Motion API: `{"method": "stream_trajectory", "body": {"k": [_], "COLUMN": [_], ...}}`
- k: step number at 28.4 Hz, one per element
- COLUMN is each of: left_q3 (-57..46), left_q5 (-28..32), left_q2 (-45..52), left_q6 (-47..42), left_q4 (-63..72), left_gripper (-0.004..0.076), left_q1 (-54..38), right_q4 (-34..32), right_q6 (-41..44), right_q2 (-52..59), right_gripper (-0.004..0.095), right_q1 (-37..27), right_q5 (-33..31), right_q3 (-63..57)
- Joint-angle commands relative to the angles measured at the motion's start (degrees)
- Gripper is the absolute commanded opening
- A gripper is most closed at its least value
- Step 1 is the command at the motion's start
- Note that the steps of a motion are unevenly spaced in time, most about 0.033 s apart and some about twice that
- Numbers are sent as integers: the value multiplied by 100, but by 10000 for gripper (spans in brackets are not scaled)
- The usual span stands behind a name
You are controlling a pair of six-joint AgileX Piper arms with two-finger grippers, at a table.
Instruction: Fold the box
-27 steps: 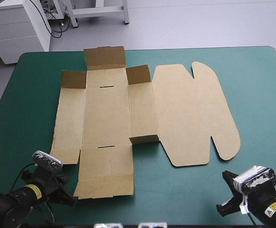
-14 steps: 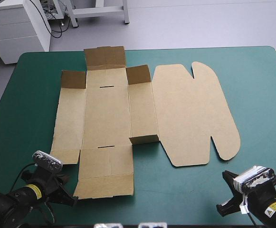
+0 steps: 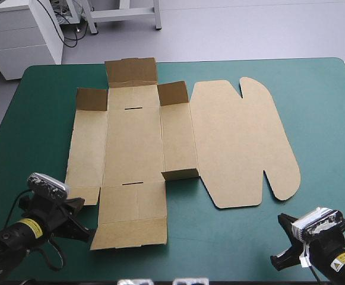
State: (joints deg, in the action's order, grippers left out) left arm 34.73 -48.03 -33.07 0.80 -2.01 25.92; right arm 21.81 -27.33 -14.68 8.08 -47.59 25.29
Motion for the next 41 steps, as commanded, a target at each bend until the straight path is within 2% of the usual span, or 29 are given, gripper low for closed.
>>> {"method": "stream_trajectory", "body": {"k": [1,5,9,13,17,19,22,26,30,34,38,41], "left_q3": [919,1820,2835,3651,4271,4475,4695,4737,4737,4737,4737,4737], "left_q5": [329,124,-370,-781,-830,-809,-809,-920,-1345,-1784,-2243,-2340], "left_q2": [-295,-925,-1814,-2640,-3360,-3604,-3878,-4092,-4237,-4275,-4275,-4299], "left_q6": [-29,-113,-590,-440,-282,-172,588,1954,2800,3046,3328,3337], "left_q4": [-270,-1121,-2111,-2249,-2234,-2006,-896,1260,2497,2930,2966,2861], "left_gripper": [-8,-8,1,17,17,17,17,17,17,17,17,17], "left_q1": [7,7,7,7,-19,-186,-746,-2021,-3253,-4174,-4700,-5072], "right_q4": [111,111,111,111,111,111,111,111,111,111,111,111], "right_q6": [2,2,2,2,2,2,2,2,2,2,2,2], "right_q2": [-53,-53,-53,-53,-53,-53,-53,-53,-53,-53,-53,-53], "right_gripper": [-19,-19,-19,-19,-19,-19,-19,-19,-19,-19,-19,-19], "right_q1": [15,15,15,15,15,15,15,15,15,15,15,15], "right_q5": [375,375,439,452,452,452,452,461,461,477,477,477], "right_q3": [117,117,96,93,93,93,93,93,93,83,83,83]}}
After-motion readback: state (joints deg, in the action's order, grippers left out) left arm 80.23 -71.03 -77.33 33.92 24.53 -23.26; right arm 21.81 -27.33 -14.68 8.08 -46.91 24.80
